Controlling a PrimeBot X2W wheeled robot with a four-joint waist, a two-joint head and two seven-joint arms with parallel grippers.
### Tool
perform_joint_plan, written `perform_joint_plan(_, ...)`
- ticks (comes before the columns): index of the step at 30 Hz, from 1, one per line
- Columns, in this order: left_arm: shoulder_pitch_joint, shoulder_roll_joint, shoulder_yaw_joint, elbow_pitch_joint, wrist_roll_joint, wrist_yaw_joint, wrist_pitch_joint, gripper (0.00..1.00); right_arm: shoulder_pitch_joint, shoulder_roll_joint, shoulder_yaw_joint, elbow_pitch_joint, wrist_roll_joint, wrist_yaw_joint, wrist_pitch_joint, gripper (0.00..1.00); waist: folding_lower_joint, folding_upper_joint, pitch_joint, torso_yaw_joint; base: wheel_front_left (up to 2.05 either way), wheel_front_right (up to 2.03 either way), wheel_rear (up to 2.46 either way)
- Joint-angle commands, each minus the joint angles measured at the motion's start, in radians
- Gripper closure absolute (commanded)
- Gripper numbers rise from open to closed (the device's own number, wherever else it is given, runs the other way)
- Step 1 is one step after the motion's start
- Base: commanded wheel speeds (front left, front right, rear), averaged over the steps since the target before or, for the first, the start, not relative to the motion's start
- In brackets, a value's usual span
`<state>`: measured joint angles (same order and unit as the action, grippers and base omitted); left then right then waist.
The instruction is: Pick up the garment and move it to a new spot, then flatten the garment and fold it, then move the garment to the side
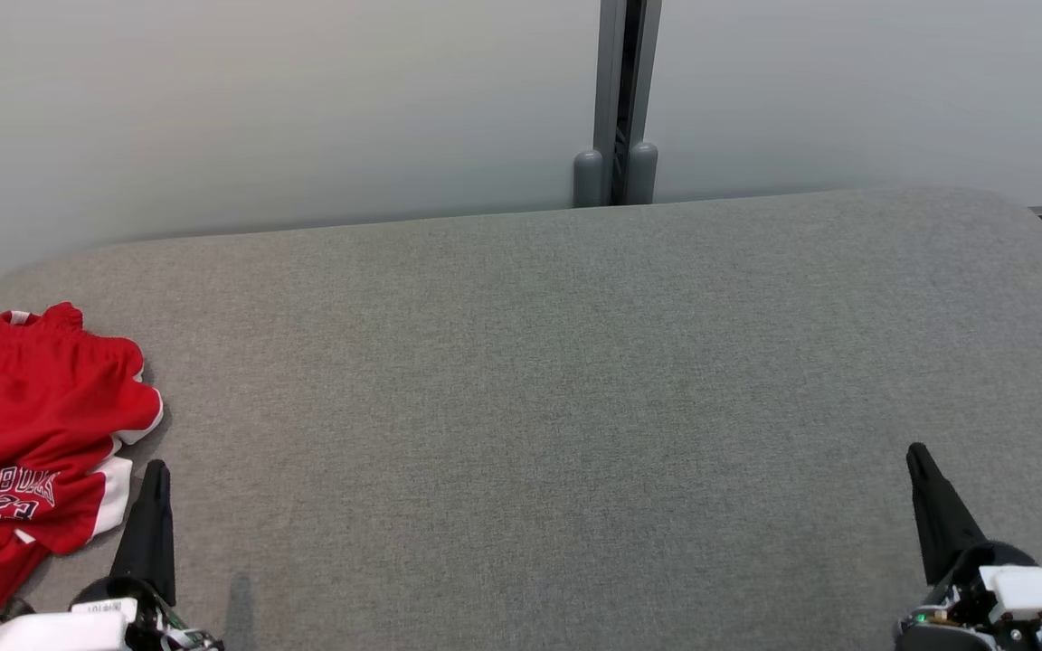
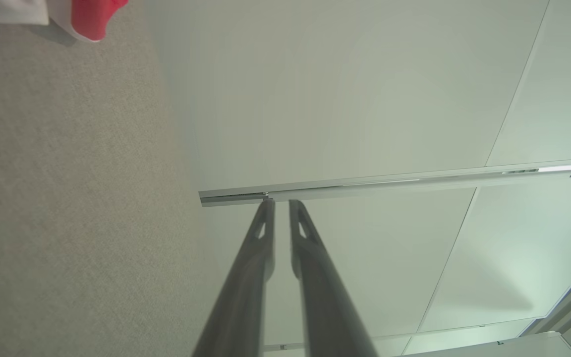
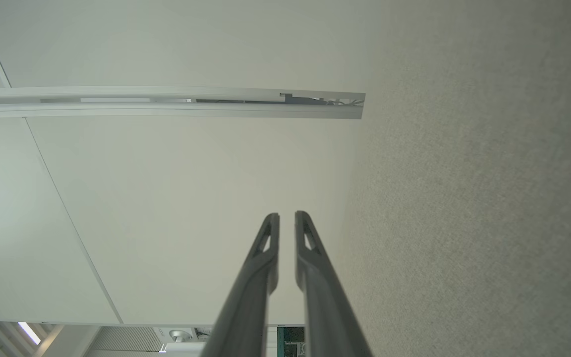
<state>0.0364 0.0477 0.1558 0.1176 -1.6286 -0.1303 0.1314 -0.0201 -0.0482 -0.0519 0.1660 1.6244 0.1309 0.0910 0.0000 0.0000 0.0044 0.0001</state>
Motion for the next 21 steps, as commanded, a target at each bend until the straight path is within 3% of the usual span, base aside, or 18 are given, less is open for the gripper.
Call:
perform_joint_plan(1,0.0,0.0,0.0,0.0,0.0,0.0,0.0,0.0,0.0,0.0,0.0,0.0,0.0,0.0,0.0,0.0,0.0,0.0,0.0,0.0,0.0,0.0,0.0)
perform_joint_plan(14,-0.037,0.0,-0.037,0.025,0.042,0.0,-0.054,0.0,-0.014,-0.004,0.015,0.004,-0.061,0.0,-0.048,0.0,0.0,0.0,-0.001,0.002,0.0,0.0,0.0)
perform_joint_plan(21,-0.078,0.017,-0.058,0.0,0.211,0.002,-0.096,0.0,-0.049,-0.041,0.036,-0.036,-0.219,0.0,-0.086,0.0,0.0,0.0,0.0,0.005,0.0,0.0,0.0)
